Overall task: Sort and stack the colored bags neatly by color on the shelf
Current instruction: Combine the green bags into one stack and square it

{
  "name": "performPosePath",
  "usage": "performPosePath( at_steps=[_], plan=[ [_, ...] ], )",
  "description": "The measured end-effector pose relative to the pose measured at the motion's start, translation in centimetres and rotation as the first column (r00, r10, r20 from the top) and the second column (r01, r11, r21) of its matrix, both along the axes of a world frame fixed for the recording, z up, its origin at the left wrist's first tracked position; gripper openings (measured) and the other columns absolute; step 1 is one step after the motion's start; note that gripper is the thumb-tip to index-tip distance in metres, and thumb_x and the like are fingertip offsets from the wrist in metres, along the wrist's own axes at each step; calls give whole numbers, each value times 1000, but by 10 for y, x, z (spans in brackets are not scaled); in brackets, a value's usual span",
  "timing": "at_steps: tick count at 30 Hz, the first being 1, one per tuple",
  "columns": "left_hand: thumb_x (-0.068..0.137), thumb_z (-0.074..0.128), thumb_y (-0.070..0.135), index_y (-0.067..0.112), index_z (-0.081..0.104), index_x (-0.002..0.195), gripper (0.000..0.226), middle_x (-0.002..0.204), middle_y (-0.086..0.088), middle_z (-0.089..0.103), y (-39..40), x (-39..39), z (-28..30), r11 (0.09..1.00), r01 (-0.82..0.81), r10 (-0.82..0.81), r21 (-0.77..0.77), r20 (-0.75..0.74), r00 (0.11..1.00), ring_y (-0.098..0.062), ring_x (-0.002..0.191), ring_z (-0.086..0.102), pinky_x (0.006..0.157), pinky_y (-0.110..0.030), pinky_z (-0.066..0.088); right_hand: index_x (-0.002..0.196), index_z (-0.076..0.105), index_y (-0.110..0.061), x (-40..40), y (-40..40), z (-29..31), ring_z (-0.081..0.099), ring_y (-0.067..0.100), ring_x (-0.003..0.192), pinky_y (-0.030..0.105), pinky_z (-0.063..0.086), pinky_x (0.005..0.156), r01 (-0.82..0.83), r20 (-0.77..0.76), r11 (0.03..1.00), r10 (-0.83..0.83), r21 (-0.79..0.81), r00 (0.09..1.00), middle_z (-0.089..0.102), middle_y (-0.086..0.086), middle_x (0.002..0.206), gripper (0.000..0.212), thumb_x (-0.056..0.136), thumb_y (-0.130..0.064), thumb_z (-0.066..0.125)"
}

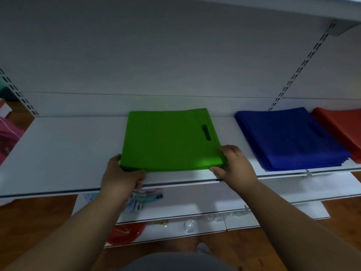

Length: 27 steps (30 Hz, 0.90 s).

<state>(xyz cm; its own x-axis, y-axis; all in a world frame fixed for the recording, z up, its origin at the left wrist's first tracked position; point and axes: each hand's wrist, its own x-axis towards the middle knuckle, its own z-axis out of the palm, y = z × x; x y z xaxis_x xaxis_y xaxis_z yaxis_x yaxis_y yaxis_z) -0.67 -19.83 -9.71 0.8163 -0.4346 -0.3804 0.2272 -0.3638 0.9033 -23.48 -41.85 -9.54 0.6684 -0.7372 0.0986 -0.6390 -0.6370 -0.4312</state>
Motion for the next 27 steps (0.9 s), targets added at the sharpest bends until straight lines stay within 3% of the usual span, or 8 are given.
performPosePath(
  at_steps=[3, 5, 10, 16, 19, 24, 25, 27],
  plan=[
    [75, 73, 29, 22, 48, 136, 67, 107, -5, 69, 7, 22, 4, 904, 222, -345, 365, 317, 883, -19, 80, 63, 67, -32, 49, 137, 49, -19, 3, 5, 0, 53, 23, 116, 25, 40, 89, -39, -8, 999, 39, -15, 999, 48, 3, 136, 71, 76, -38, 79],
    [79, 72, 32, 22, 48, 136, 63, 117, -4, 66, 7, 30, 7, 836, 282, -480, 471, 378, 791, -15, 87, 55, 71, -29, 41, 138, 49, -19, 5, 6, 1, 53, 23, 116, 26, 41, 89, -25, -5, 1000, 25, -13, 1000, 48, 3, 137, 71, 77, -37, 79],
    [81, 77, 37, 25, 41, 143, 73, 130, -3, 60, 13, 36, 15, 790, 372, -573, 488, 369, 731, -22, 111, 57, 81, -27, 38, 137, 49, -16, 5, 7, 0, 55, 25, 114, 28, 41, 87, -16, -34, 999, 14, -39, 999, 49, 3, 137, 68, 79, -34, 78],
    [80, 77, 40, 28, 39, 142, 74, 126, -4, 62, 15, 45, 13, 756, 372, -628, 539, 434, 647, -22, 108, 59, 77, -28, 38, 129, 53, -9, -1, 7, -2, 64, 37, 92, 41, 53, 69, -103, -122, 961, 73, -256, 990, 51, 10, 136, 58, 81, -30, 76],
    [79, 78, 40, 29, 43, 139, 70, 120, -2, 65, 18, 46, 12, 803, 386, -581, 454, 457, 673, -15, 97, 58, 73, -28, 40, 128, 52, -8, -1, 12, -9, 64, 38, 88, 42, 55, 64, -93, -95, 958, 69, -273, 993, 47, 13, 139, 61, 77, -30, 79],
    [79, 79, 36, 27, 33, 147, 83, 108, 7, 60, 21, 48, 12, 816, 397, -556, 420, 381, 739, -8, 87, 56, 73, -21, 41, 138, 45, -16, 3, 14, -7, 60, 37, 106, 42, 52, 81, 12, -63, 986, -22, -164, 998, 39, 9, 147, 71, 78, -35, 78],
    [80, 80, 32, 28, 33, 146, 81, 110, 4, 62, 21, 48, 13, 841, 401, -513, 363, 301, 804, -11, 87, 60, 77, -23, 44, 141, 42, -18, 4, 16, -5, 58, 33, 112, 41, 51, 87, 47, -39, 994, -51, -101, 998, 39, 7, 146, 76, 77, -36, 79],
    [84, 76, 23, 21, 54, 129, 50, 110, -4, 70, 17, 46, 16, 928, 370, -370, 42, 4, 929, -18, 86, 70, 78, -27, 55, 148, 33, -17, 8, 21, -2, 53, 26, 121, 40, 48, 98, 143, 38, 986, -147, 85, 988, 42, 5, 145, 95, 71, -41, 84]
  ],
)
